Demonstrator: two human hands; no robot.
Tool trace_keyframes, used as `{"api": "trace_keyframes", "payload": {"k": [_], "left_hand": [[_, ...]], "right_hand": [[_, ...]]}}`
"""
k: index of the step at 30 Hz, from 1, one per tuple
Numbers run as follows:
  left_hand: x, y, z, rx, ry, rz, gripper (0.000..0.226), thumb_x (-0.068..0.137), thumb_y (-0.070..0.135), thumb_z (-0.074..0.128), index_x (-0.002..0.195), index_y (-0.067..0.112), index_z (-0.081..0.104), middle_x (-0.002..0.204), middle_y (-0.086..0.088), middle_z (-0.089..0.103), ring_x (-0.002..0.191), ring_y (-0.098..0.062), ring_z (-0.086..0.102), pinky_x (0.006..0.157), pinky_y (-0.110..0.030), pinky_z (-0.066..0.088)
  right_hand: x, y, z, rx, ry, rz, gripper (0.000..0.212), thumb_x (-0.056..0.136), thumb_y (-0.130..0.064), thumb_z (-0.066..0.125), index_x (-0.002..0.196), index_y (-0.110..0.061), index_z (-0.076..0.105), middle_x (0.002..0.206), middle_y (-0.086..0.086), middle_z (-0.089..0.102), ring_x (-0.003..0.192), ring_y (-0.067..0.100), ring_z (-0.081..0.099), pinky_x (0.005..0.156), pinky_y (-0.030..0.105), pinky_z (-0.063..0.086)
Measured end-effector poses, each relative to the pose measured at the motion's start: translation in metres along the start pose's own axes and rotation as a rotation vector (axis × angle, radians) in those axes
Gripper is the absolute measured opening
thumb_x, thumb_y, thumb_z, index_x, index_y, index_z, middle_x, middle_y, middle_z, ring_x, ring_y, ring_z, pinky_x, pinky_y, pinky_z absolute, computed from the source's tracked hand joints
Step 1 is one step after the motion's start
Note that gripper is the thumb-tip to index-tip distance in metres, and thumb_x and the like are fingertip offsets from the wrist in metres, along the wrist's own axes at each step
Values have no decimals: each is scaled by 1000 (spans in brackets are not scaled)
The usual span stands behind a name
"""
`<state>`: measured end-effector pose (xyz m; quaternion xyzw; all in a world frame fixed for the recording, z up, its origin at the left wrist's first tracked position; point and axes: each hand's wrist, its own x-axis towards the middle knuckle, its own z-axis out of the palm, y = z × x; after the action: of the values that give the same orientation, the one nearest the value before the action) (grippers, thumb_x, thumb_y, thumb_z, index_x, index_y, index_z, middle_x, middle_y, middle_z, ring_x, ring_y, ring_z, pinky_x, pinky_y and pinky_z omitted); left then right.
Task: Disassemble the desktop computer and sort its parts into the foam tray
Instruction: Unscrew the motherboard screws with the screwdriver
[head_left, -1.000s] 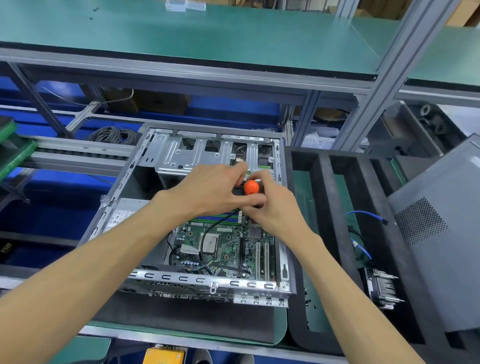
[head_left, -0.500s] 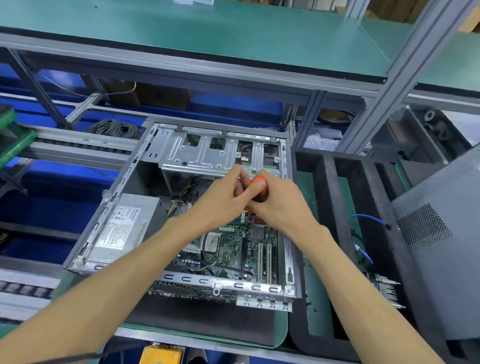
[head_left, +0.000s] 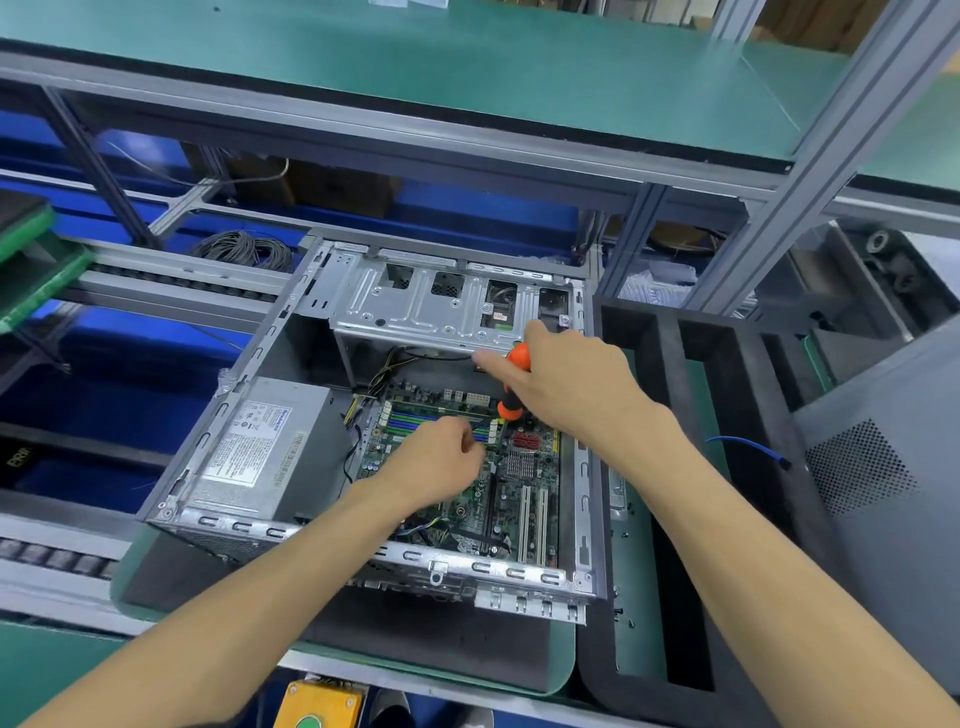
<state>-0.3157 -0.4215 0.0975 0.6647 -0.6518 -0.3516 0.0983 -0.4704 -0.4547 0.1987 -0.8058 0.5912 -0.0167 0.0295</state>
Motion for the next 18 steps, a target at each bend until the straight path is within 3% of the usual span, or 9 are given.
{"api": "trace_keyframes", "payload": {"k": [4, 7, 11, 14, 16, 18], "left_hand": [[-1, -3, 4, 112, 3, 35, 24, 97, 30, 52, 76, 17, 52, 69, -1, 59, 63, -19, 56, 55, -30, 41], [-1, -3, 3, 168, -27, 19, 23, 98, 31, 51, 80, 17, 52, 75, -3, 61, 69, -20, 58, 62, -33, 49], [-1, -4, 5, 228, -83, -5, 25, 98, 35, 51, 79, 19, 49, 73, -1, 56, 69, -21, 54, 66, -33, 46], [-1, -3, 5, 243, -103, -19, 28, 98, 36, 52, 76, 19, 49, 72, -1, 56, 72, -23, 57, 69, -35, 49], [-2, -2, 4, 244, -106, -25, 27, 98, 36, 53, 81, 15, 53, 74, -2, 58, 74, -25, 59, 72, -36, 52], [-2, -1, 3, 263, -112, -24, 27, 97, 36, 53, 82, 14, 54, 73, -2, 57, 75, -26, 59, 72, -36, 51]], "right_hand": [[5, -1, -4, 89, -11, 48, 31, 100, -46, 42, 109, -17, 45, 94, 8, 60, 76, 32, 49, 66, 37, 38], [5, 2, -10, 44, -91, 17, 36, 96, -48, 48, 113, -17, 45, 103, 6, 57, 81, 30, 49, 69, 36, 37], [9, 3, -14, -141, -63, 47, 40, 103, -55, 38, 95, -16, 46, 91, 8, 53, 78, 29, 46, 67, 35, 36], [8, 1, -10, -32, -73, -23, 29, 101, -43, 43, 107, -15, 47, 102, 9, 57, 78, 31, 51, 67, 36, 39], [5, 2, -8, 36, -135, -75, 29, 96, -38, 52, 117, -19, 47, 113, 8, 50, 83, 31, 55, 70, 38, 42], [4, 4, -4, 83, -53, -82, 26, 98, -40, 53, 111, -17, 58, 108, 5, 49, 82, 30, 56, 69, 36, 42]]}}
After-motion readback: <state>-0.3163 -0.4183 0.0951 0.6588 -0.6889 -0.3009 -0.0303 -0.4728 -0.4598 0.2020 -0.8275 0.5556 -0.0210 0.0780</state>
